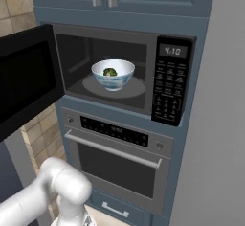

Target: Place the bowl containing the shrimp and broccoli in the microwave. Close the microwave door and press the start button to microwave the meal.

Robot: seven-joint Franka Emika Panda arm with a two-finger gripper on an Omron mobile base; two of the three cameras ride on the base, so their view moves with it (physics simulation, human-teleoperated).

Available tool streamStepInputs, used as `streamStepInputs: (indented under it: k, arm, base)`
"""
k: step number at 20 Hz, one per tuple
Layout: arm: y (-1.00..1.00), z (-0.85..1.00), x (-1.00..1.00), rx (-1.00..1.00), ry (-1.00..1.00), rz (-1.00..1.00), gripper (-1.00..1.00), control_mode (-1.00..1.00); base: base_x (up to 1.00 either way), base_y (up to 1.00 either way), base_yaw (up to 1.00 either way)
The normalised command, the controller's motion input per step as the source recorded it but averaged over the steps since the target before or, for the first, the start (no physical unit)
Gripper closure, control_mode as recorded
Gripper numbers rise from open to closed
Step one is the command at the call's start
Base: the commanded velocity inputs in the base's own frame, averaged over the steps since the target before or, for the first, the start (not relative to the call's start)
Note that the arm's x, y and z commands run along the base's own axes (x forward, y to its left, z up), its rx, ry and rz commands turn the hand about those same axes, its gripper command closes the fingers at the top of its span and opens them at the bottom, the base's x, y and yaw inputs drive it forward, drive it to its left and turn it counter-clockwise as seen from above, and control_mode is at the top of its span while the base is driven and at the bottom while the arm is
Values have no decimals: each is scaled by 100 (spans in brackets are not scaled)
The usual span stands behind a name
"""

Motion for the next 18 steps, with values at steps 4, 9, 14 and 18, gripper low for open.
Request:
streamStepInputs:
  k: [4,9,14,18]
  arm:
    - [0,-10,55,-2,4,-31,-100,-100]
    - [-25,-8,43,0,2,-28,-100,-100]
    - [-94,-6,0,5,0,-24,-100,-100]
    - [-100,0,-12,13,-1,-20,-100,-100]
  base:
    - [0,0,0]
    - [0,0,0]
    - [0,0,0]
    - [0,0,0]
